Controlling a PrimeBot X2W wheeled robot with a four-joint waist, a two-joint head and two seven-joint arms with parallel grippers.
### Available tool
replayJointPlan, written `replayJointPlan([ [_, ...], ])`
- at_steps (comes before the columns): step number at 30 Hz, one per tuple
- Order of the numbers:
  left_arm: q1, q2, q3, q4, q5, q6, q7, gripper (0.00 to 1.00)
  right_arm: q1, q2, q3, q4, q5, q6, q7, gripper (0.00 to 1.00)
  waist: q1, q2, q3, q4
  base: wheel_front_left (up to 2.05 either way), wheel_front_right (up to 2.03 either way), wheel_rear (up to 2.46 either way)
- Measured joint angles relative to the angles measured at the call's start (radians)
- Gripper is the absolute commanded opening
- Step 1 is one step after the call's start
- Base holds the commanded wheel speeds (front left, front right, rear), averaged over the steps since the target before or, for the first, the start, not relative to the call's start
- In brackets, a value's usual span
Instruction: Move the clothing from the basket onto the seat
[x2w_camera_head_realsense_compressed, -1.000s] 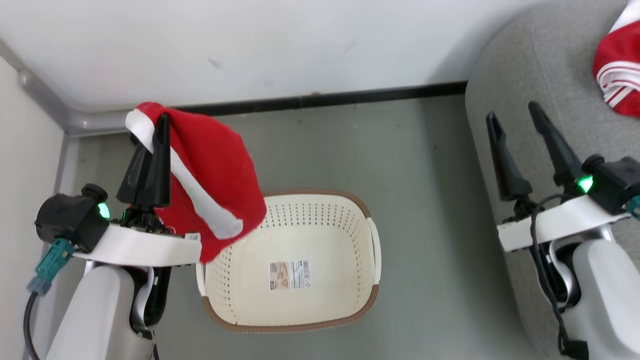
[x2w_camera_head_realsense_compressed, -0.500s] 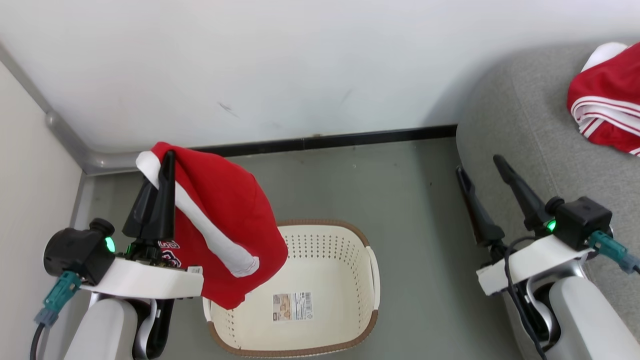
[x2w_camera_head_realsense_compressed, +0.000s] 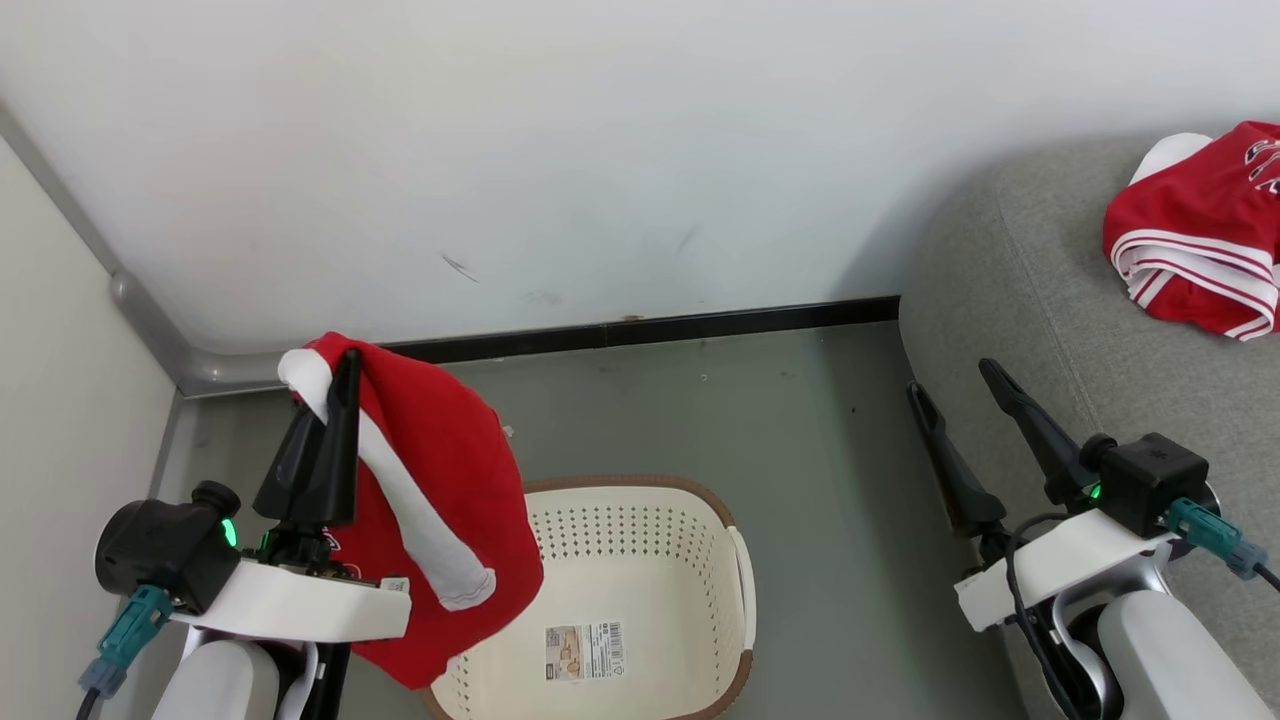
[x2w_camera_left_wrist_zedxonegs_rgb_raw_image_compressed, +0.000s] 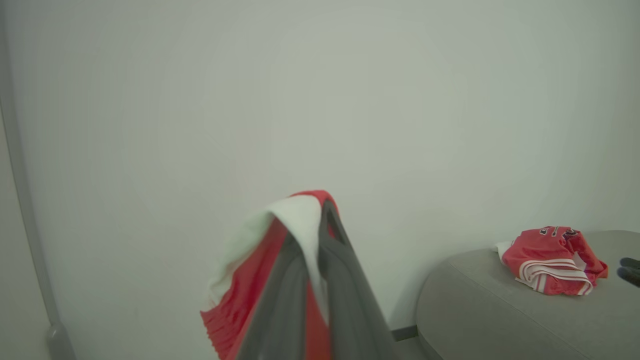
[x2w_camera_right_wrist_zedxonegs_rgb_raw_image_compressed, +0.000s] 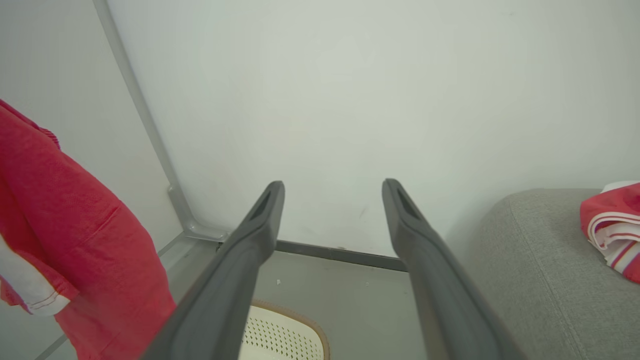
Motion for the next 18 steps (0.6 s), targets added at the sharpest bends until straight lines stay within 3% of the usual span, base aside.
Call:
replayJointPlan([
  [11,-0.001,0.022,-0.035,-0.058,0.016,-0.013,0.002,0.00,0.000,-0.017,0.079,-0.011,0.032,0.000,0.000,1.00,0.0000,0.0000,-0.008,-0.002,0.00,0.00,0.00],
  [18,-0.033,0.028,-0.081,-0.092,0.039,-0.039,0.016,0.00,0.000,-0.047,0.233,-0.043,0.103,0.000,0.000,1.00,0.0000,0.0000,-0.009,-0.004,0.00,0.00,0.00],
])
